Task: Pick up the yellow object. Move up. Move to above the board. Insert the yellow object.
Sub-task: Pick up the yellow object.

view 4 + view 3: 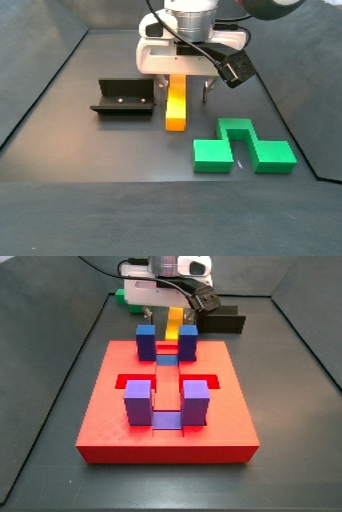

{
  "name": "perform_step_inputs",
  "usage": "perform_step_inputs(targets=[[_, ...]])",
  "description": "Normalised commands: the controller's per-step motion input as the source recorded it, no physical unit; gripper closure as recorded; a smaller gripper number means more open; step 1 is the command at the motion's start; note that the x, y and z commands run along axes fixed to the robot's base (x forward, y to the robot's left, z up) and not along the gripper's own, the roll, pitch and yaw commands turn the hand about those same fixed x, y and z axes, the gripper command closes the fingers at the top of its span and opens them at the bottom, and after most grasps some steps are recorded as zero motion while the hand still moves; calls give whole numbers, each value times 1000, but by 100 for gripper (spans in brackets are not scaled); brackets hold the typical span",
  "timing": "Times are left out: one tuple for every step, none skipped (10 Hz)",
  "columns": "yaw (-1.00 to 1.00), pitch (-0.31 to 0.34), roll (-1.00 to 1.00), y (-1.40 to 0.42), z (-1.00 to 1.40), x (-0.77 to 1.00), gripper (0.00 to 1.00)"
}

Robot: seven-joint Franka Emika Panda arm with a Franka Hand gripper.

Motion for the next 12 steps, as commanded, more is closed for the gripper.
perform_step_inputs(targets=[[0,0,0,0,0,0,0],[0,0,0,0,0,0,100],[0,0,0,0,0,0,100],[0,0,0,0,0,0,100],[0,0,0,0,0,0,100],[0,0,0,0,0,0,100],[0,0,0,0,0,0,100],[0,0,0,0,0,0,100],[0,0,0,0,0,0,100],[0,0,0,0,0,0,100],[0,0,0,0,0,0,100],[0,0,0,0,0,0,100]])
